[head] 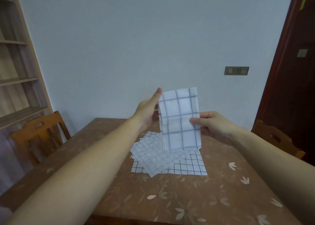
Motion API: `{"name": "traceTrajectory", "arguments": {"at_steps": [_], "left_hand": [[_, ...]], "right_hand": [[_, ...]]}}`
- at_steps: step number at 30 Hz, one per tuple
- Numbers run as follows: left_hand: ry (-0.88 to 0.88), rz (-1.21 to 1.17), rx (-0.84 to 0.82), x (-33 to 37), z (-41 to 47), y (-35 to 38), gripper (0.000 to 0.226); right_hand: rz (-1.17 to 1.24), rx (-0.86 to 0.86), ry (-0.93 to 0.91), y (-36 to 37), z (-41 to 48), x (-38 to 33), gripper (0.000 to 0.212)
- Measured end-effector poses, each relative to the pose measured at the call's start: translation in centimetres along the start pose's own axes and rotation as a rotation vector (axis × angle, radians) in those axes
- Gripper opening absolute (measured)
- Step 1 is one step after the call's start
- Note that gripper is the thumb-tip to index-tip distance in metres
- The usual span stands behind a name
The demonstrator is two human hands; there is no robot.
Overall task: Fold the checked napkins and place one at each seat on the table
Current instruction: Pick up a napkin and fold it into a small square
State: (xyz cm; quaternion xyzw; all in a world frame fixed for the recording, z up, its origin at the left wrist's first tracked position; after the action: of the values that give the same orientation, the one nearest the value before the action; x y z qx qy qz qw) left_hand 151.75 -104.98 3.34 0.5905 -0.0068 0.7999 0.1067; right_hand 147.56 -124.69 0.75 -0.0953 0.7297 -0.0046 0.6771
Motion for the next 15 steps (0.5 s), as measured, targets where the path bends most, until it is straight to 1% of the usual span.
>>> {"name": "traceTrajectory", "arguments": {"at_steps": [1,2,4,5,6,8,11,12,15], "left_hand": [[-0.061,-0.018,-0.067,-0.9,-0.4,0.4,0.047],[-0.093,0.023,-0.140,-1.8,-0.8,0.8,0.044],[-0.085,0.124,-0.258,-2.6,-1.7,1.7,0.022],[-0.061,0.154,-0.280,-2.8,-1.8,2.0,0.010],[-0.046,0.167,-0.279,-2.9,-1.8,2.1,0.004],[-0.032,0.189,-0.260,-3.2,-1.5,2.1,0.007],[-0.041,0.224,-0.241,-3.4,-1.3,2.0,0.016],[-0.049,0.221,-0.243,-3.5,-1.3,2.0,0.018],[-0.062,0.194,-0.267,-3.5,-1.6,2.2,0.012]], "right_hand": [[0.034,0.020,0.002,-0.2,0.0,0.0,0.019],[0.054,0.038,0.004,-0.5,0.1,0.2,0.016],[0.066,0.061,0.010,-0.8,0.2,0.4,0.011],[0.059,0.076,0.024,-0.8,0.2,0.6,0.011],[0.043,0.087,0.035,-0.9,0.2,0.7,0.011],[0.014,0.088,0.050,-1.0,0.0,0.8,0.015],[-0.008,0.035,0.053,-1.0,-0.3,0.9,0.024],[-0.021,0.019,0.051,-1.0,-0.4,0.9,0.022],[-0.044,0.004,0.064,-1.1,-0.7,0.9,0.015]]}}
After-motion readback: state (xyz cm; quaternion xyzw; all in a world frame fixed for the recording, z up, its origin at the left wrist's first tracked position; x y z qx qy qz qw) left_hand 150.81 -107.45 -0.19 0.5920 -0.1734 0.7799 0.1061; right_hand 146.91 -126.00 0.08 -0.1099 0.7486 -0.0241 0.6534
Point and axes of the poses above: each hand's wrist, its own z-axis towards the middle knuckle, its own y-axis out of the palm, x = y × z, the point moved 6 cm from there along z, towards the middle knuckle, and after that the axes turned 9 degrees about y, right-handed, at the moved point
